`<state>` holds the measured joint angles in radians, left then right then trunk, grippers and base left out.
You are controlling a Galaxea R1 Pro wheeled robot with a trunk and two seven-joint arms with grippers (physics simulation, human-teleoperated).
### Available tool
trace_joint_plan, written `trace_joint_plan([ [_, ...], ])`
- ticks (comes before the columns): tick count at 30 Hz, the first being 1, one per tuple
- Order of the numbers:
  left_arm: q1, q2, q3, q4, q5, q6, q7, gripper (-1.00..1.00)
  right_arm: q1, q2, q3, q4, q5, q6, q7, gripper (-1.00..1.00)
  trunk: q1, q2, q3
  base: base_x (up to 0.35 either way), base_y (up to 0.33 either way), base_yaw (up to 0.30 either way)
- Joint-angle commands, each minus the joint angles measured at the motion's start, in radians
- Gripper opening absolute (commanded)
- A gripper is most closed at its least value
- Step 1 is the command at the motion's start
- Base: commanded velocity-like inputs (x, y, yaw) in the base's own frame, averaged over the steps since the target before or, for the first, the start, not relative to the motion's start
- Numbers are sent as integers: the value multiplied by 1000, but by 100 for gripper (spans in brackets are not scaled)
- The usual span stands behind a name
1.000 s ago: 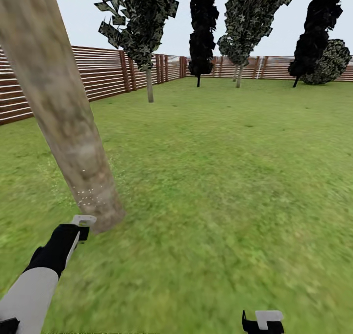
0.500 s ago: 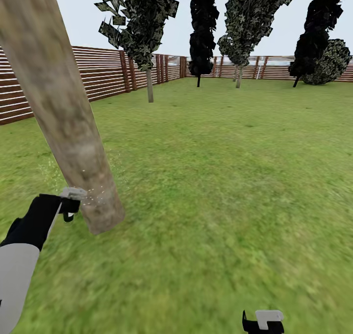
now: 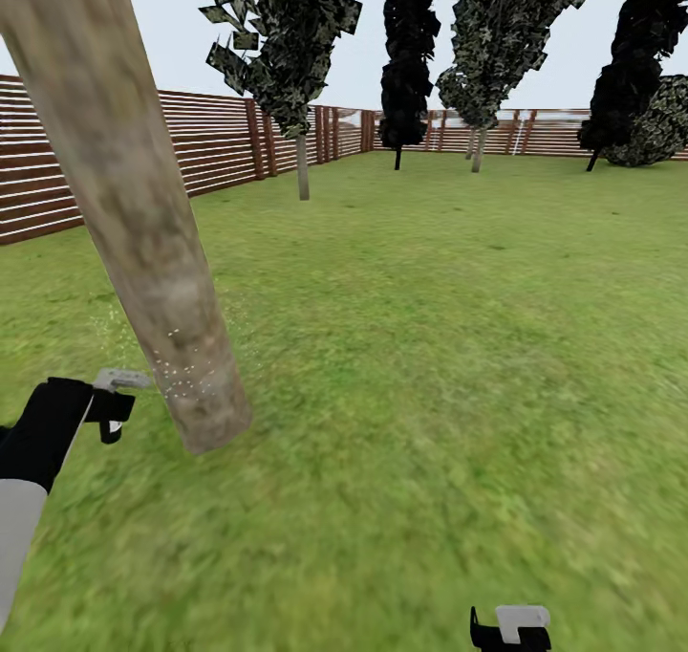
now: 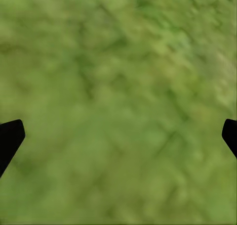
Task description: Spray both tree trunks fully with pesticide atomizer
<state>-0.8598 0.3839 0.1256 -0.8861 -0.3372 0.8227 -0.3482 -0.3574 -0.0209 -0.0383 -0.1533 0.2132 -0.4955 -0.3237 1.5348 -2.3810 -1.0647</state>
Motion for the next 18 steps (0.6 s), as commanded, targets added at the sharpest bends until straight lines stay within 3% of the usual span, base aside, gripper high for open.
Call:
trace_joint_plan([
  [1, 1, 0, -1, -3, 0, -2, 1, -100, 0, 0, 0, 0, 1, 0, 1, 100, 0, 0, 0, 236, 170, 9],
  [9, 0, 0, 5, -15, 1, -5, 0, -100, 0, -2, 0, 1, 1, 1, 2, 100, 0, 0, 0, 49, 38, 1],
  [18, 6, 0, 1, -104, 6, 1, 0, -100, 0, -1, 0, 1, 0, 2, 1, 100, 0, 0, 0, 7, -21, 0],
])
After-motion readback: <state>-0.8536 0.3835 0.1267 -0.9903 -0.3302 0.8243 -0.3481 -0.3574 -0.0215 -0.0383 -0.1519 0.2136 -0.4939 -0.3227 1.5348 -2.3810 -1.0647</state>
